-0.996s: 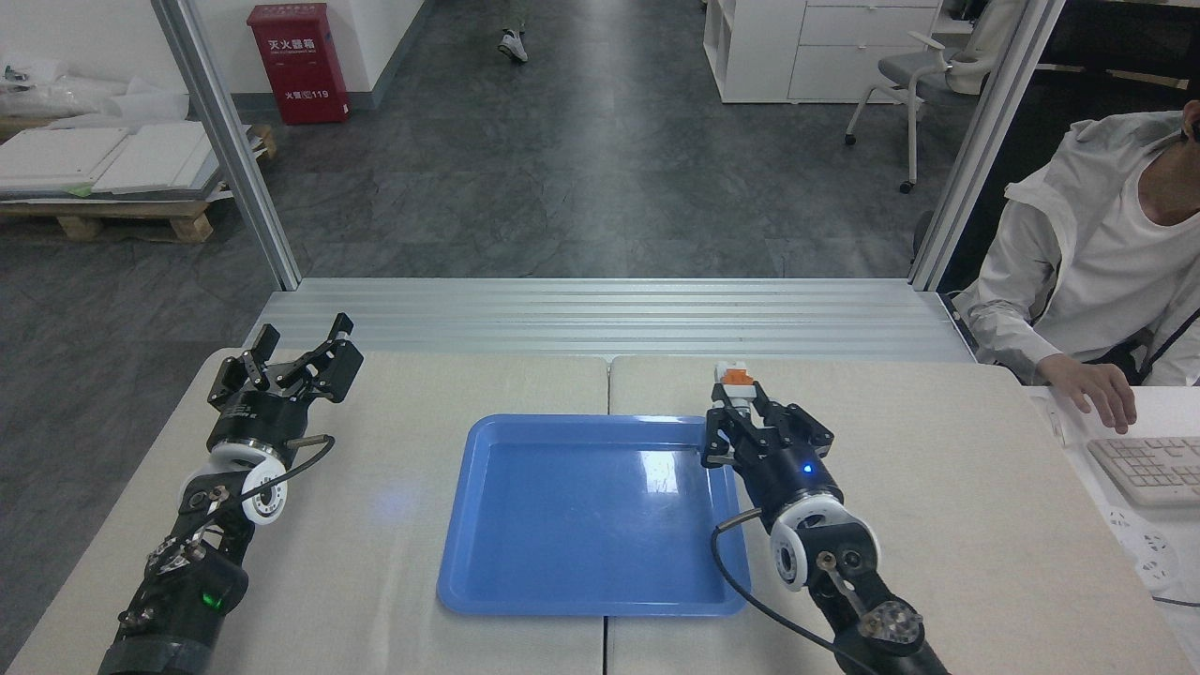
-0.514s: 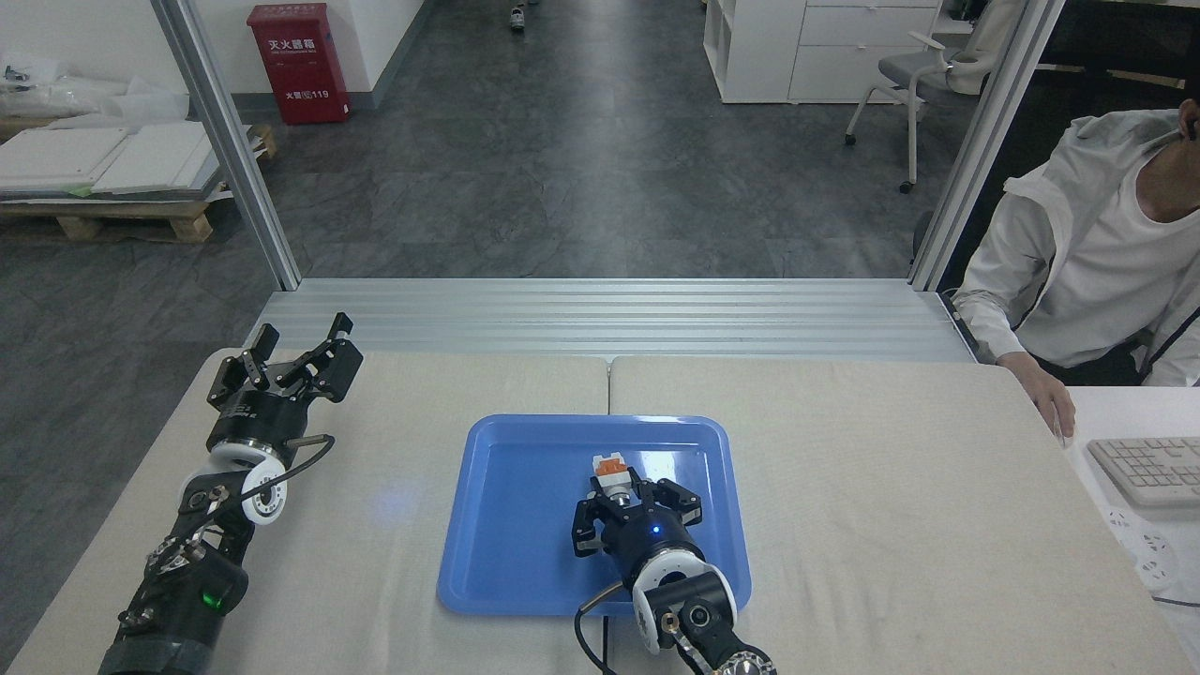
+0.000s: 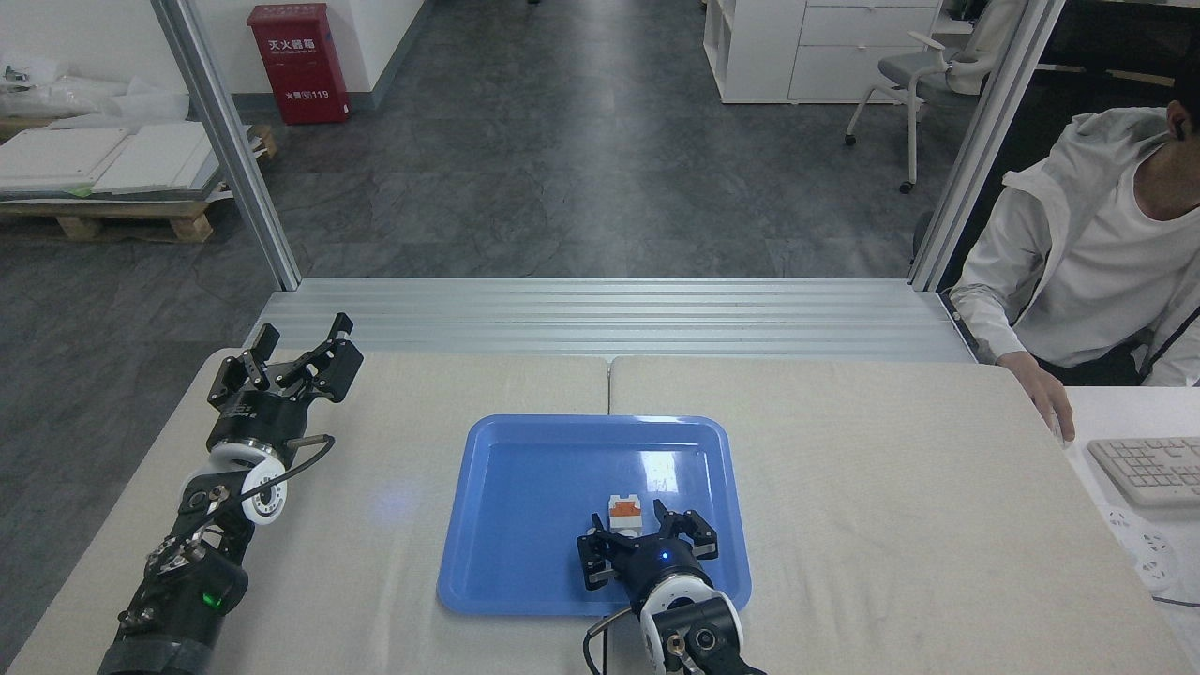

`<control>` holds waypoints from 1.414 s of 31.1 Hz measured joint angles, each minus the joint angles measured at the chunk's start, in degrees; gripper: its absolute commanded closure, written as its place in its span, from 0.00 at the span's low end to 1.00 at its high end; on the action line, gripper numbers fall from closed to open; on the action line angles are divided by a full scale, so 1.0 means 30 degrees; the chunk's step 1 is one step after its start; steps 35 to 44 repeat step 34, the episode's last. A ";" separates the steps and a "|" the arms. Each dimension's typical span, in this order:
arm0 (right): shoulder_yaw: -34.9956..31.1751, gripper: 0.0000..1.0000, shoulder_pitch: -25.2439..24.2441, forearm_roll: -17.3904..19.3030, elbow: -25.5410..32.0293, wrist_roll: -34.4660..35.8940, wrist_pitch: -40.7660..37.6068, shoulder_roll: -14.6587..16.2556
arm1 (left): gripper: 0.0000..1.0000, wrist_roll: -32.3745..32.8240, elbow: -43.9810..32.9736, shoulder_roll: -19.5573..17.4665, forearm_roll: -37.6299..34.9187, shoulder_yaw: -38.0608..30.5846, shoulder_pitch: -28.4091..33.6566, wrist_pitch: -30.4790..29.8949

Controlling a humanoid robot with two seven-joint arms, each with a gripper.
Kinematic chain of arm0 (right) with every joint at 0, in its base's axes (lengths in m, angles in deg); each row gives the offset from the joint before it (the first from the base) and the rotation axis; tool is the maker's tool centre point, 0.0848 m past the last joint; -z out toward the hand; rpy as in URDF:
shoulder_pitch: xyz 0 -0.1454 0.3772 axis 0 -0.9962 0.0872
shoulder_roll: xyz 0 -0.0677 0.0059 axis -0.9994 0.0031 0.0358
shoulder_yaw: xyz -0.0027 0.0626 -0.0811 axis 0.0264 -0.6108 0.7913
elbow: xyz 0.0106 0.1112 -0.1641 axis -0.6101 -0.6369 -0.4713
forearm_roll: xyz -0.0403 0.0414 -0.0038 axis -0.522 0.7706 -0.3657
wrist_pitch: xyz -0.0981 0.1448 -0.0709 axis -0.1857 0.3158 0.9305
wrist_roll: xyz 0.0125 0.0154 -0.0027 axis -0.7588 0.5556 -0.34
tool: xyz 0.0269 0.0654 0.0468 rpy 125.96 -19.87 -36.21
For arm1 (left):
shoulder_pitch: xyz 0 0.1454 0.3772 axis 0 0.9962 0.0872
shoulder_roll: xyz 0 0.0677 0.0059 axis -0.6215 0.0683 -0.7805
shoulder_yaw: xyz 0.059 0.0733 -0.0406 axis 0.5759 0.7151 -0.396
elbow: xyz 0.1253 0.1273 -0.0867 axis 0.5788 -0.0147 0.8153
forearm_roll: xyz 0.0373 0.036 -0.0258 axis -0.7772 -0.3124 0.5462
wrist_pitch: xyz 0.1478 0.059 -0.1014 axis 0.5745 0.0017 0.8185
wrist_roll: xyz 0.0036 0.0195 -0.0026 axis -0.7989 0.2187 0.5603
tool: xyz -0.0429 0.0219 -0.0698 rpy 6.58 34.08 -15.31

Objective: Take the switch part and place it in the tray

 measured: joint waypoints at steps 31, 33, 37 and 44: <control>-1.0166 0.01 0.1808 0.6529 -0.0921 0.6087 -0.8139 0.7173 | 0.00 0.0025 0.0000 0.0000 0.0000 0.0000 0.0000 -0.0018; -1.0170 0.01 0.1792 0.6649 -0.0874 0.6080 -0.8097 0.7334 | 0.00 -0.0004 0.0000 0.0000 0.0000 0.0000 0.0000 -0.0018; -1.0170 0.01 0.1780 0.6684 -0.0842 0.6100 -0.8098 0.7461 | 0.00 -0.0005 0.0000 0.0000 0.0000 0.0000 0.0000 -0.0018; -1.0170 0.01 0.1780 0.6684 -0.0842 0.6100 -0.8098 0.7461 | 0.00 -0.0005 0.0000 0.0000 0.0000 0.0000 0.0000 -0.0018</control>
